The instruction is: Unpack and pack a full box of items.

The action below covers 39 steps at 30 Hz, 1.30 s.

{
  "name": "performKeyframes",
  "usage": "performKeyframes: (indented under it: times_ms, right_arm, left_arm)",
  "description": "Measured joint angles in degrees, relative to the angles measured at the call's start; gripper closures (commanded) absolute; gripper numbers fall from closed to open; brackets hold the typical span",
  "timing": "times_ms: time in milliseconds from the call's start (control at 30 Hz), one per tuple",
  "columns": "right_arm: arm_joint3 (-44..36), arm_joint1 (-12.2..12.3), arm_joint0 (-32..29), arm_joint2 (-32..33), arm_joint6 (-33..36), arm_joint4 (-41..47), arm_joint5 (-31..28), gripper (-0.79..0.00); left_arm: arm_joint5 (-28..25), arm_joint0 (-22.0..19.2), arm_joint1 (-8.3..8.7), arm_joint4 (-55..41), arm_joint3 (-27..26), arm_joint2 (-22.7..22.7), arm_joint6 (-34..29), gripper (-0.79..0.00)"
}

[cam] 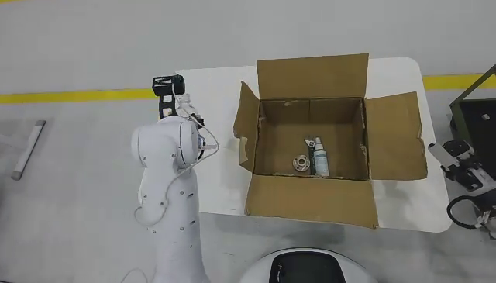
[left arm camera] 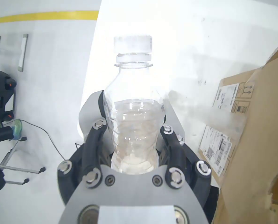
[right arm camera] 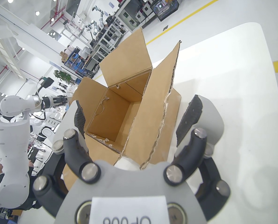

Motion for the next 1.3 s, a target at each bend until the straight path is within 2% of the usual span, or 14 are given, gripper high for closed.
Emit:
performKeyframes:
  times_ms: [400,900,1100,1300]
  right_arm:
    - [0.98,0.03,1.07,-0.83,0.70,-0.15,-0.23,-0.785]
    - [1.39,-0.01,1.14,-1.53,1.02,-0.10,-0.21,-0.785]
    - [1.69,0.03,1.30,-0.93,1.14,-0.13,-0.20,-0.785]
    - [2.16,0.03,1.20,-0.56,1.24,0.10,-0.26,-0.785]
  left_arm:
    - [-2.33,5.78,0.45,1.25,5.64,0.37,-0.02,0.000]
    - [-2.61,6.38,0.46,1.04,6.04,0.70,0.69,0.000]
    - [-3.74,8.73,0.39,1.27,7.87,3.72,4.10,0.000]
    - [-4.88,9.32,0.56,1.81,10.67,4.06,4.45,0.000]
